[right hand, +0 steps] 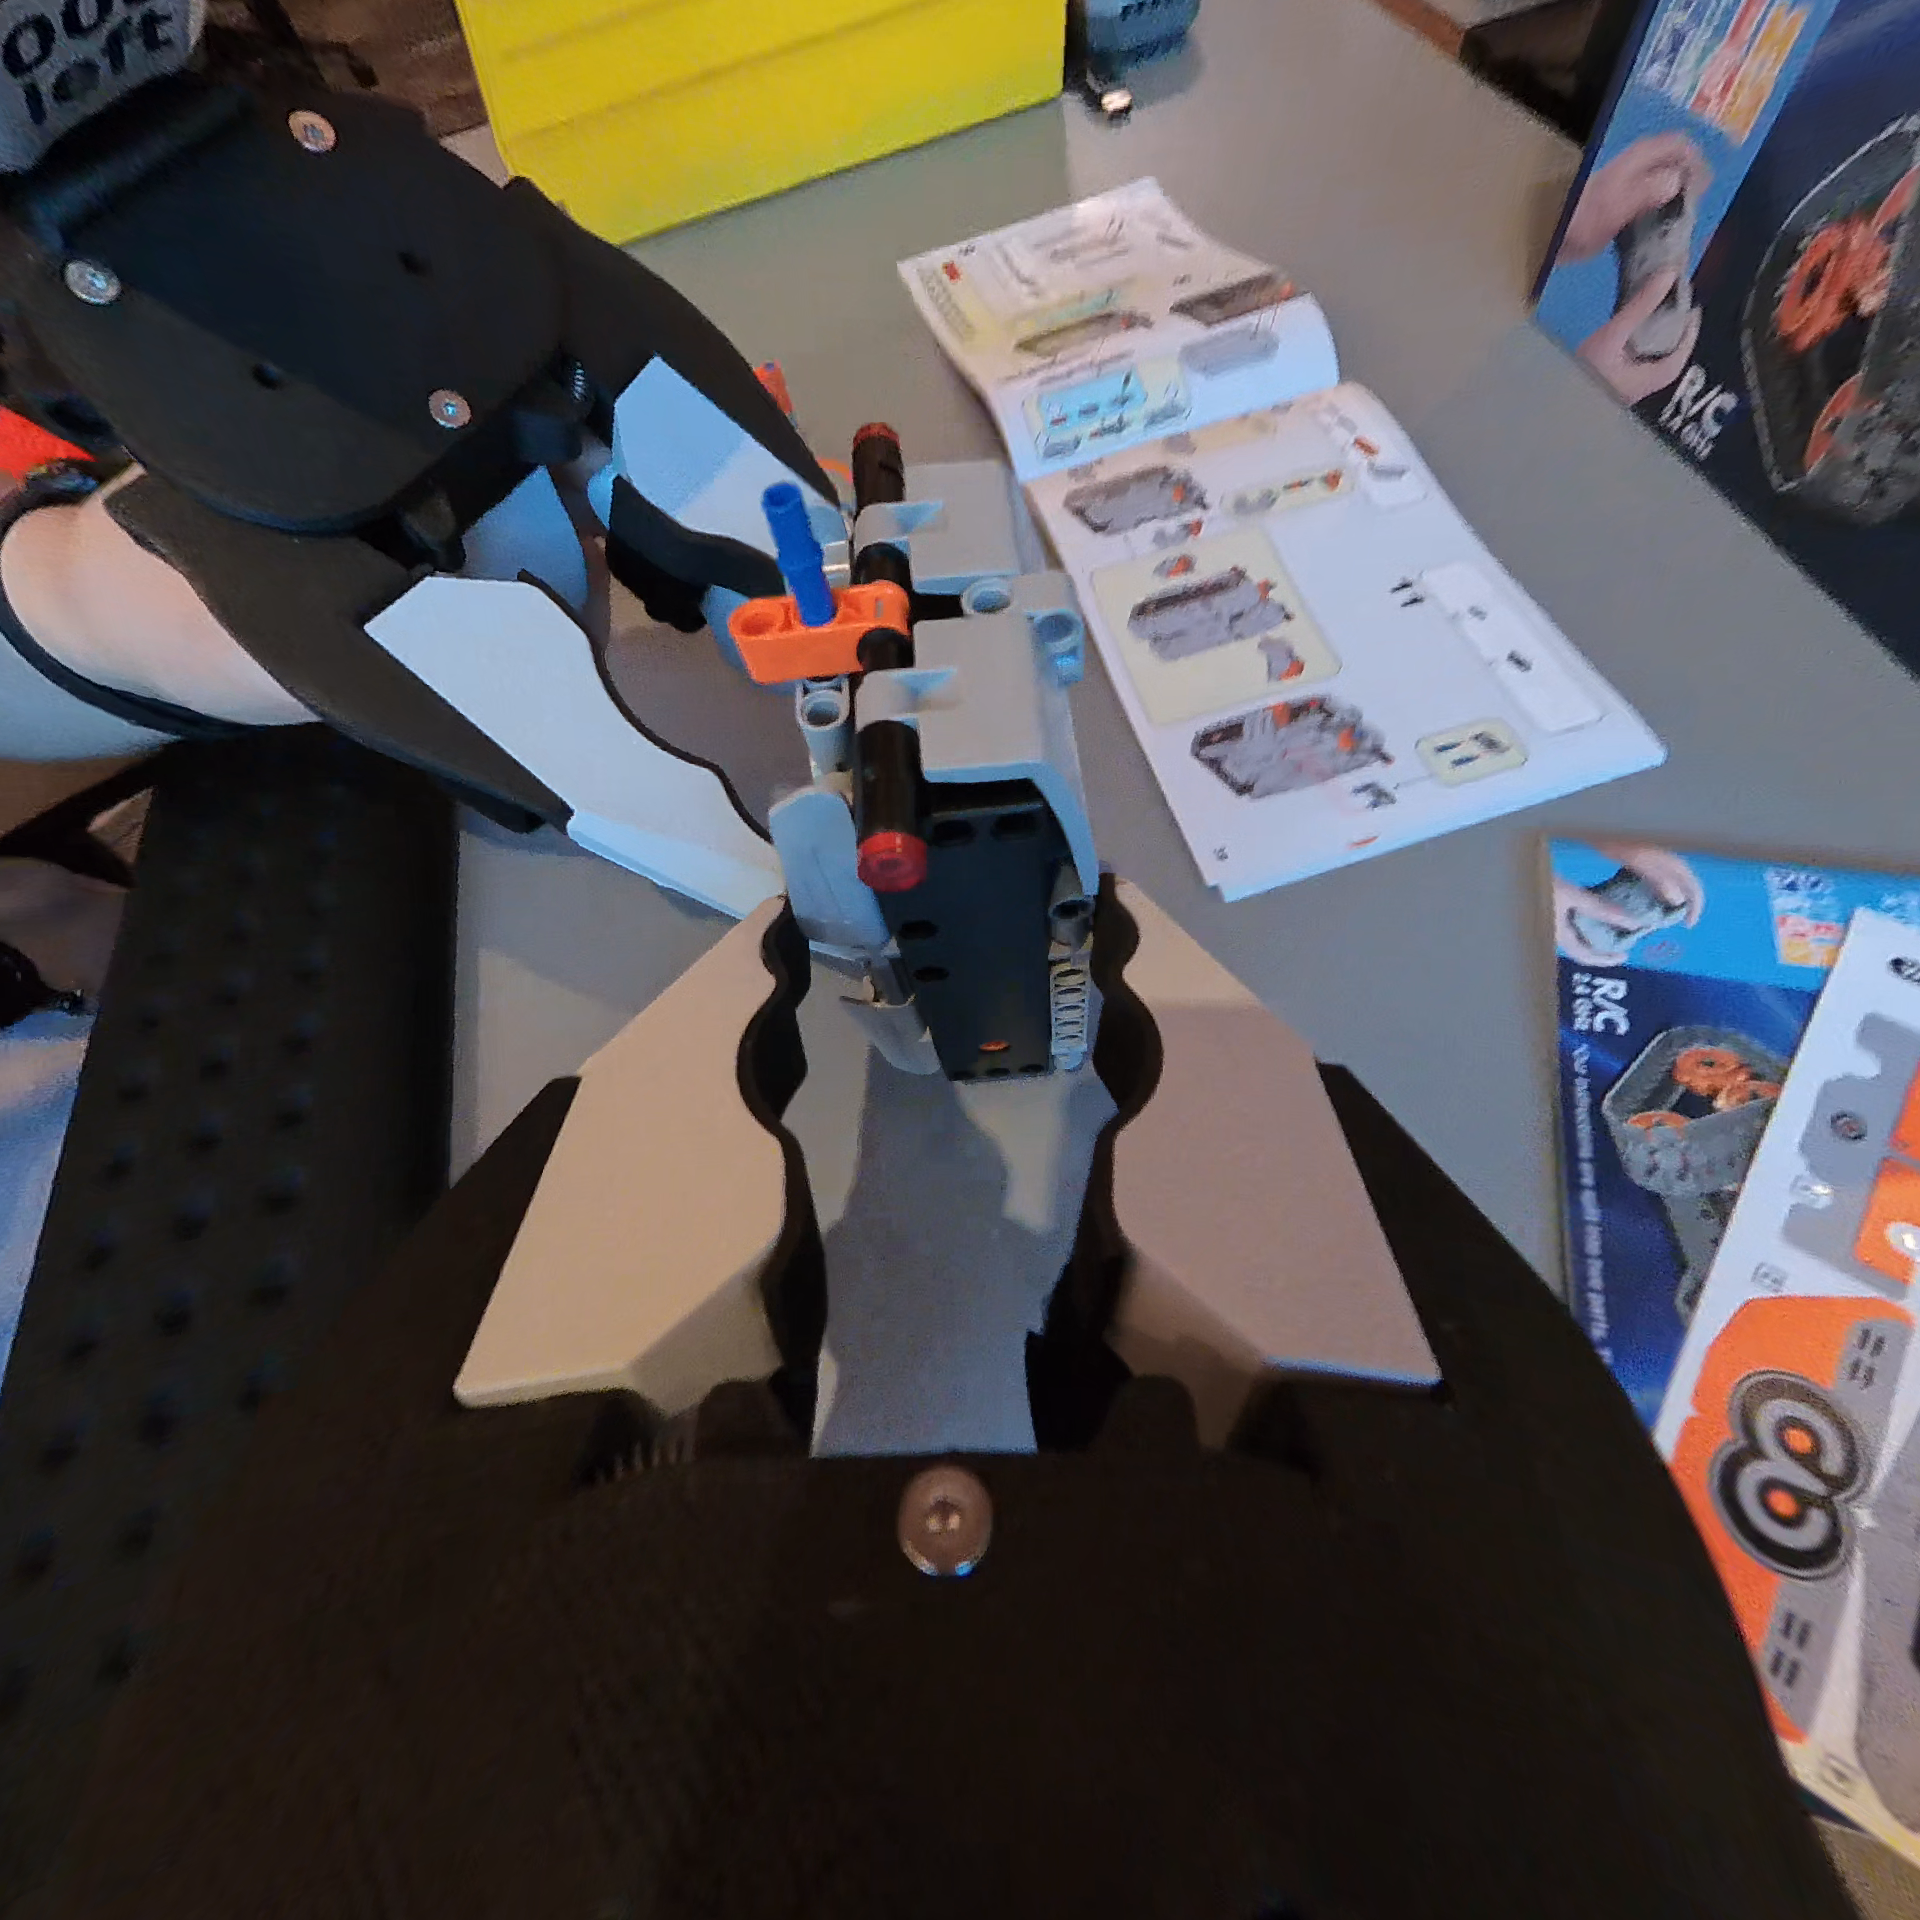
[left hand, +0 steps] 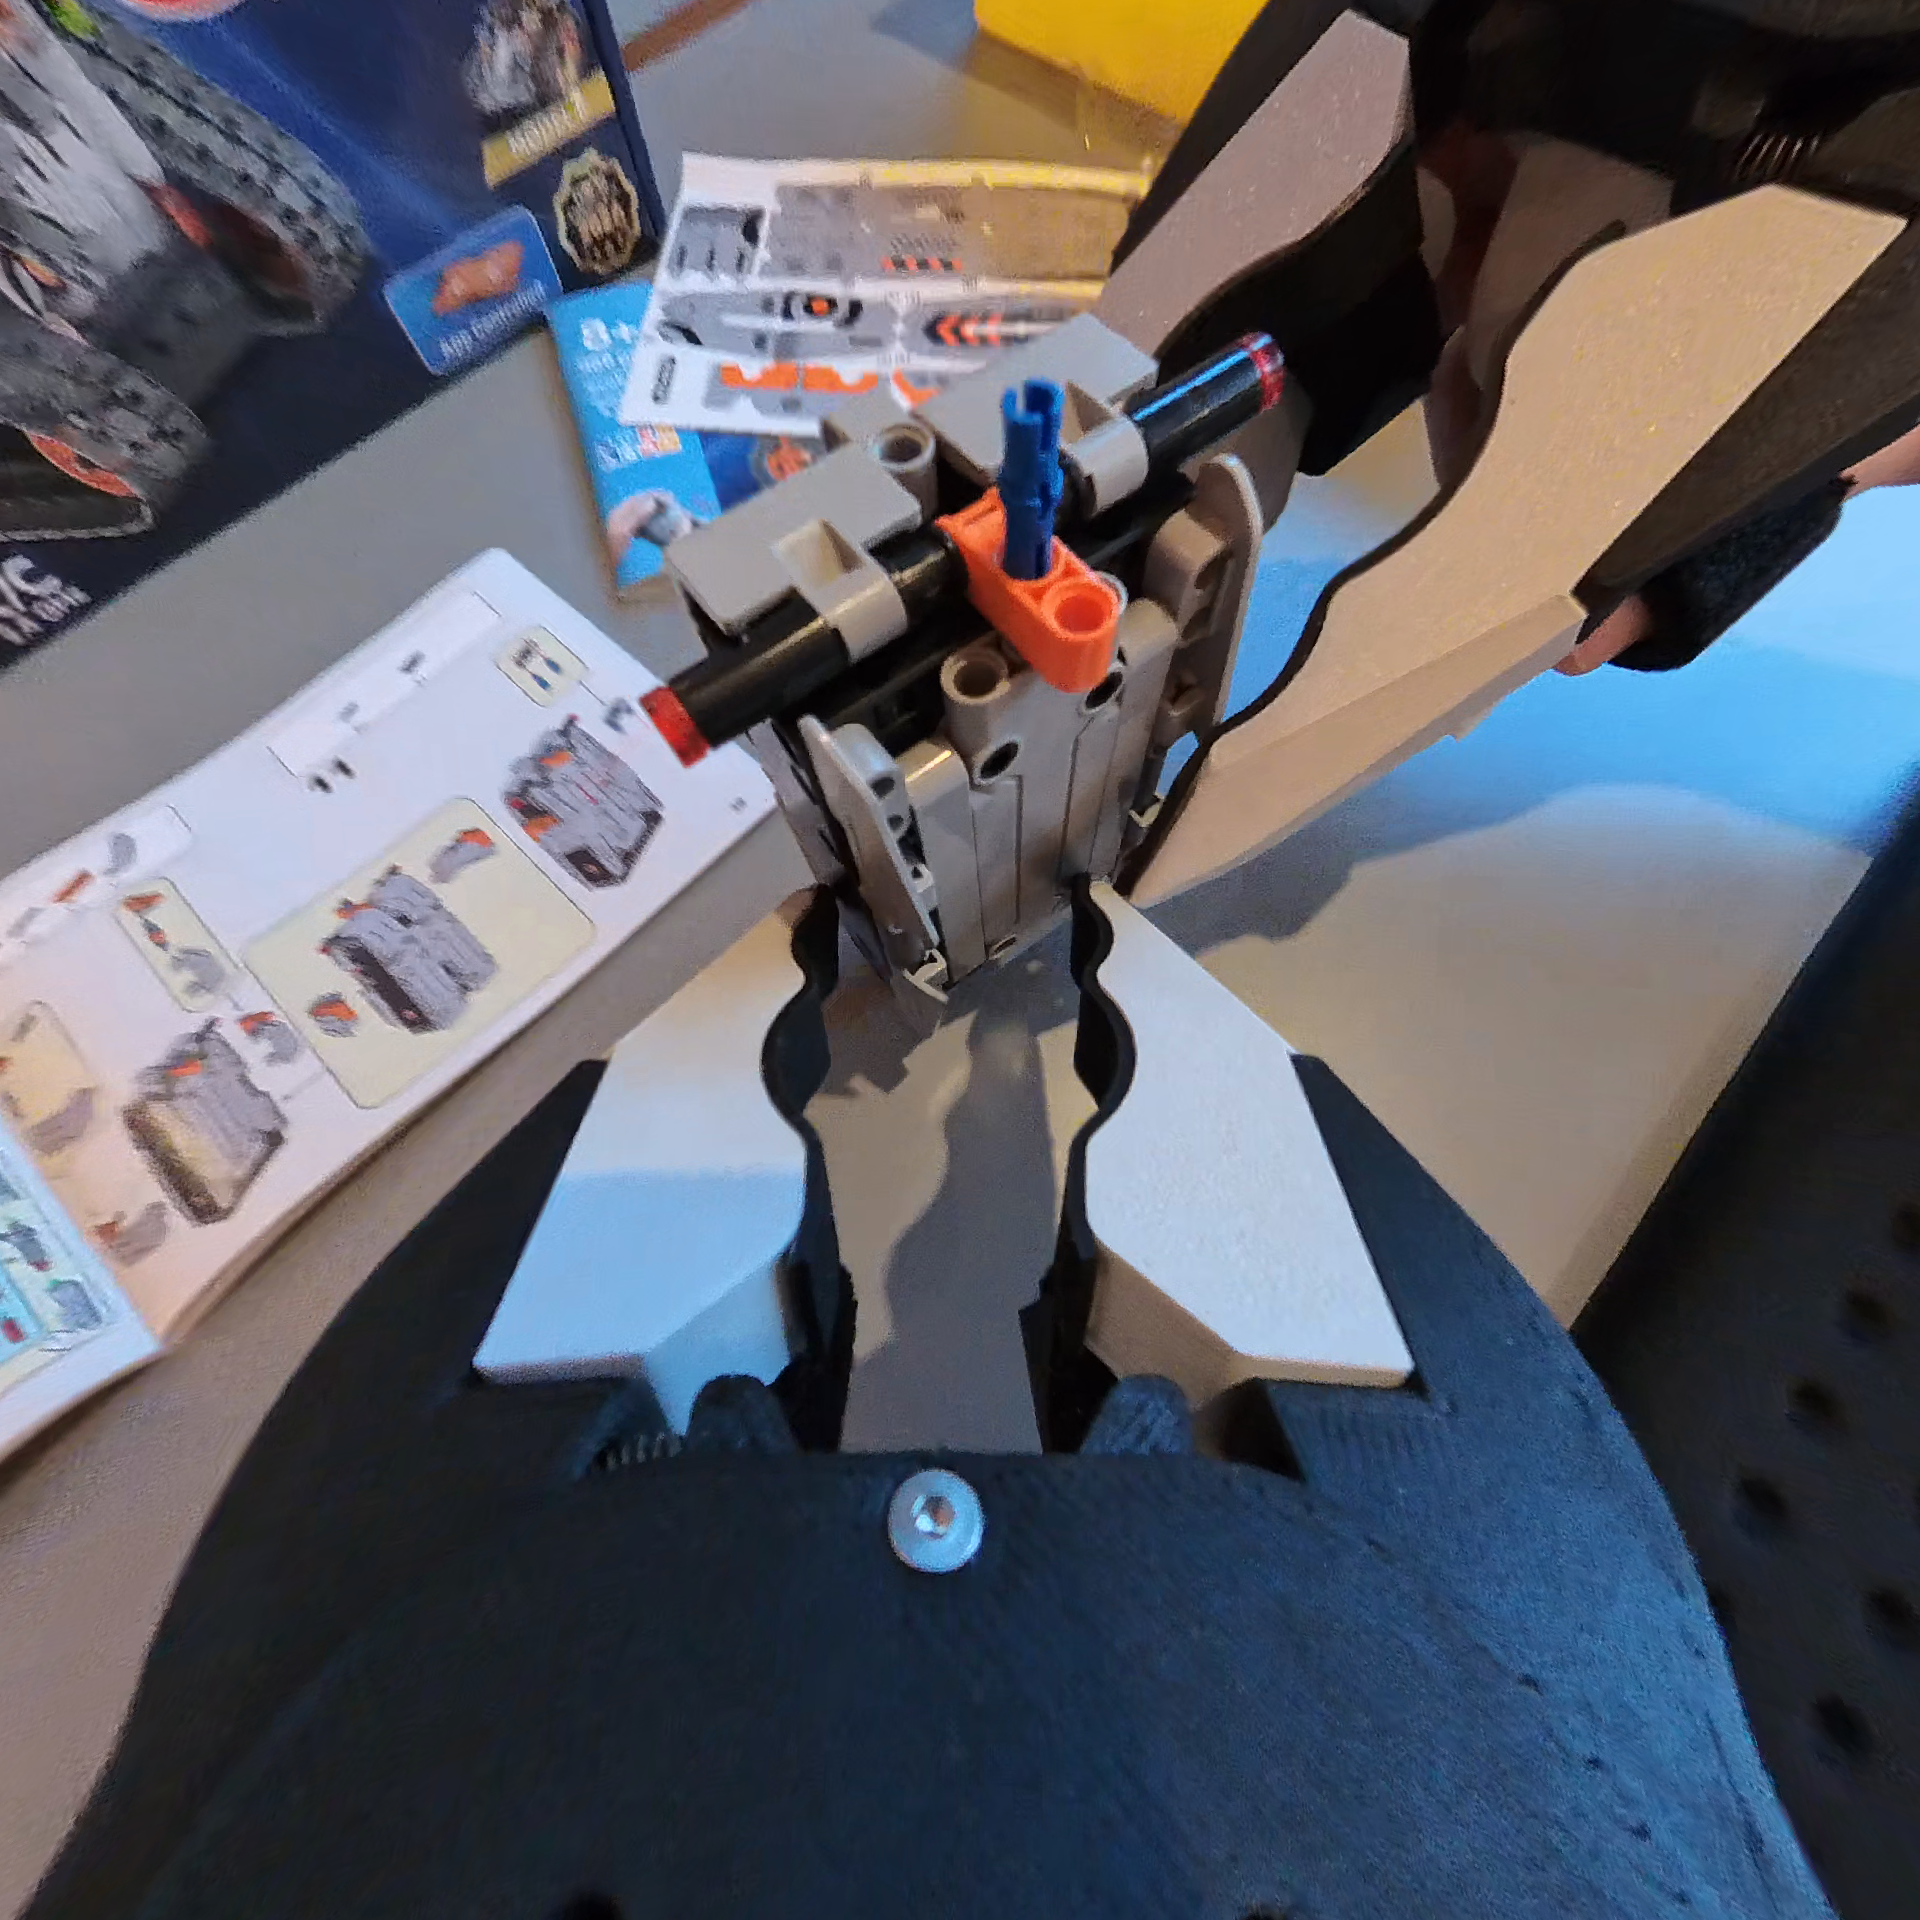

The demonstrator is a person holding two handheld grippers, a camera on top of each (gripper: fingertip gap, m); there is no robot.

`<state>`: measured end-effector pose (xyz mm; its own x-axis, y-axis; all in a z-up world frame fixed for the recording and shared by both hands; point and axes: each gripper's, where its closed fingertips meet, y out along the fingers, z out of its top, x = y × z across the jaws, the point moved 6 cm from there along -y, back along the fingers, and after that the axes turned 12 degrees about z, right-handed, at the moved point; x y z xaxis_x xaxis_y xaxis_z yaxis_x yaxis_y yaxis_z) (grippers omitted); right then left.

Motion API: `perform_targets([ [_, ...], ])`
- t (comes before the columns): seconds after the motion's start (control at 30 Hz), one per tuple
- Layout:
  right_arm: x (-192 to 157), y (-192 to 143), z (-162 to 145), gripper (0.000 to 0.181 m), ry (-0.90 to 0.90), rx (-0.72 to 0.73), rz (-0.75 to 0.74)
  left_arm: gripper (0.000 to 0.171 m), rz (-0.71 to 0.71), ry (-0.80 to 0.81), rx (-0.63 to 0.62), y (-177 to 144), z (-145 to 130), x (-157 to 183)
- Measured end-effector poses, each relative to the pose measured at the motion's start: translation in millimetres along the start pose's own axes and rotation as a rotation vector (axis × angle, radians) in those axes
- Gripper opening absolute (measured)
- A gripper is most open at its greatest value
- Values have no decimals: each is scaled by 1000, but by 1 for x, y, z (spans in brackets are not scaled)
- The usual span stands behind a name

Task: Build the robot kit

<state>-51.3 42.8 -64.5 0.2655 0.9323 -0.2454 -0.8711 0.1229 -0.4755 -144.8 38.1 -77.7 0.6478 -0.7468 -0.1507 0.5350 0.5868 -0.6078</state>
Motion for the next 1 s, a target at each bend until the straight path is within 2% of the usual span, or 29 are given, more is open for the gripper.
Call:
perform_targets([
  [0.13, 5, 7, -9, 54, 2, 8, 39, 44, 19, -8, -24, 5, -9, 1],
  [0.37, 13, 11, -6, 55, -18, 58, 94, 41, 29, -39, -1, 5, -12, -6],
  [0.53, 13, 14, -9, 56, -19, 118, 119, 44, -12, -75, 18, 1, -17, -5],
  [0.63, 13, 15, -9, 58, -11, 137, 126, 47, -26, -82, 7, -1, -20, -5],
  [1.0, 13, 7, -4, 55, -1, 201, 113, 43, -58, -111, 21, -3, -18, -9],
])
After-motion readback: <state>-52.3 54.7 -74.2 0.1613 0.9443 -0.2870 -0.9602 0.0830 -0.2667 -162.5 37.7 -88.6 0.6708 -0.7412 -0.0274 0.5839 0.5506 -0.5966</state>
